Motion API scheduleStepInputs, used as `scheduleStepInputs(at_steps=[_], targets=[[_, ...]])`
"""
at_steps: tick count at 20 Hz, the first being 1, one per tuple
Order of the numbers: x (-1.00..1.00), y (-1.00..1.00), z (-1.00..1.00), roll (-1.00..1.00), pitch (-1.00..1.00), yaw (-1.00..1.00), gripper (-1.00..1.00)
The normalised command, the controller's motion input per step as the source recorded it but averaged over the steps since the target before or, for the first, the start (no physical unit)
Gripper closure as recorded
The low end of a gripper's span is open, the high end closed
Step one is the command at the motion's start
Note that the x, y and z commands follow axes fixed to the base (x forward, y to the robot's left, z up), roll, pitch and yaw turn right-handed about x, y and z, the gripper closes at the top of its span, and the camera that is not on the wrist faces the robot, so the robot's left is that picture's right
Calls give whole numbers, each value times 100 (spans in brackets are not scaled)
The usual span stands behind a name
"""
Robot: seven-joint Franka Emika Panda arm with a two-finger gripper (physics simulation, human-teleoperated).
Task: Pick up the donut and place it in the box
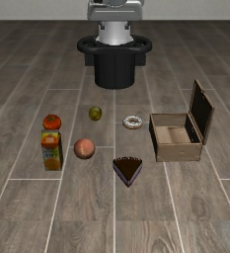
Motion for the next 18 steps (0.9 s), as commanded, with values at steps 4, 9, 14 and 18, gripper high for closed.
scheduleStepInputs(at_steps=[4,9,14,18], targets=[[100,0,0,0,0,0,-100],[100,0,0,0,0,0,-100],[60,40,0,0,0,0,-100],[0,100,0,0,0,0,-100]])
